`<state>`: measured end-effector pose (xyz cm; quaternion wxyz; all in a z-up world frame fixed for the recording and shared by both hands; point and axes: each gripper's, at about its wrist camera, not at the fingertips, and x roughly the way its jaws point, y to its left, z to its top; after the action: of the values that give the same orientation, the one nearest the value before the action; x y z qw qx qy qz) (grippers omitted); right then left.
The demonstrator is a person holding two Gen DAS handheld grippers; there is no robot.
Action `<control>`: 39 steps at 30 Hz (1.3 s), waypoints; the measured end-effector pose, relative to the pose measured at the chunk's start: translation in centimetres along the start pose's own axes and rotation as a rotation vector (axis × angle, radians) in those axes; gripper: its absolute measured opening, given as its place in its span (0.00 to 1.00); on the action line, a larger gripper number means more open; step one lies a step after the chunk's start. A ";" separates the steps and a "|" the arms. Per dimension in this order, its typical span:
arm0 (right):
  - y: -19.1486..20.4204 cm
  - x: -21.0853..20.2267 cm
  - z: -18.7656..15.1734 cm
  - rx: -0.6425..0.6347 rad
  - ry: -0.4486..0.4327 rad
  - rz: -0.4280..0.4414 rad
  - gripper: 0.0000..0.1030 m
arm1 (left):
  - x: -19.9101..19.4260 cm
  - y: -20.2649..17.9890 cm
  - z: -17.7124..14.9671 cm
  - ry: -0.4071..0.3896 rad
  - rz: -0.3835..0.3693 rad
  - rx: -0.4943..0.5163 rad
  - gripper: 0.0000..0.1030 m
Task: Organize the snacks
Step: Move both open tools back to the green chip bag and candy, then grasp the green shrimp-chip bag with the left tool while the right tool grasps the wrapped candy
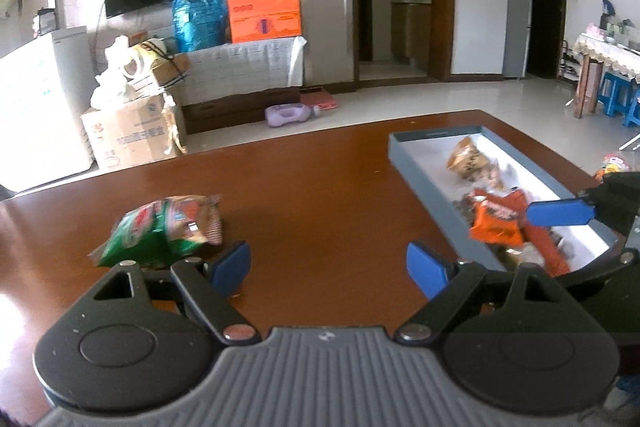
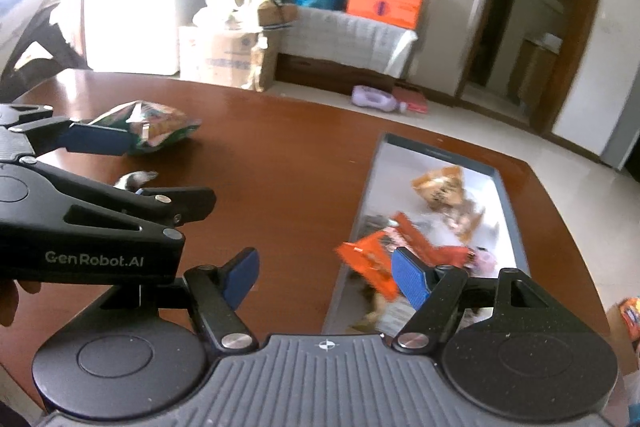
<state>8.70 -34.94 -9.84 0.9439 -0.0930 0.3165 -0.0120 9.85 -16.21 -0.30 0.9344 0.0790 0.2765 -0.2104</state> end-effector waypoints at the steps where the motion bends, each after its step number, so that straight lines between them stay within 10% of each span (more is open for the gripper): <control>1: 0.5 0.1 0.2 -0.004 -0.001 0.009 0.71 | -0.2 0.6 -0.1 0.000 0.007 -0.003 0.84; 20: 11.6 3.8 4.9 -0.043 -0.027 0.165 0.76 | -1.6 13.4 -1.6 0.014 0.149 -0.072 0.84; 39: 15.0 9.4 6.0 -0.082 0.034 0.104 0.91 | 4.7 20.6 0.2 0.019 0.156 -0.082 0.84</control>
<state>19.25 -19.99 -13.53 0.9332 -0.1150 0.3371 0.0487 22.52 0.66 -2.06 0.9477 0.0641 0.2868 -0.1245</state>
